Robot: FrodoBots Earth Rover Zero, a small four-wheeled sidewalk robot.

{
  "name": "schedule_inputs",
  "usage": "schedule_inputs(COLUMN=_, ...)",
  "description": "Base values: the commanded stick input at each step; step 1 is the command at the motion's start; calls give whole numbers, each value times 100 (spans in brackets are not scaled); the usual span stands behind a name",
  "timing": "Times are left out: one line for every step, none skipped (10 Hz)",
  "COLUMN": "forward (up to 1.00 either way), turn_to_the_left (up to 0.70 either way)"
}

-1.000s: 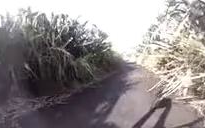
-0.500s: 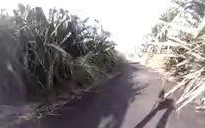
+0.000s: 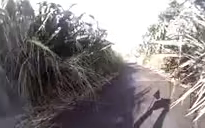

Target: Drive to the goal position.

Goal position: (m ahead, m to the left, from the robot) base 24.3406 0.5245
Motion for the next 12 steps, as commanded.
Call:
schedule_inputs(forward=70, turn_to_the_left=-35)
schedule_inputs(forward=70, turn_to_the_left=-35)
schedule_inputs(forward=70, turn_to_the_left=-35)
schedule_inputs(forward=70, turn_to_the_left=-35)
schedule_inputs(forward=70, turn_to_the_left=-29)
schedule_inputs(forward=70, turn_to_the_left=-6)
schedule_inputs(forward=70, turn_to_the_left=-1)
schedule_inputs(forward=70, turn_to_the_left=-11)
schedule_inputs(forward=70, turn_to_the_left=-28)
schedule_inputs(forward=70, turn_to_the_left=-33)
schedule_inputs(forward=70, turn_to_the_left=-35)
schedule_inputs(forward=70, turn_to_the_left=-35)
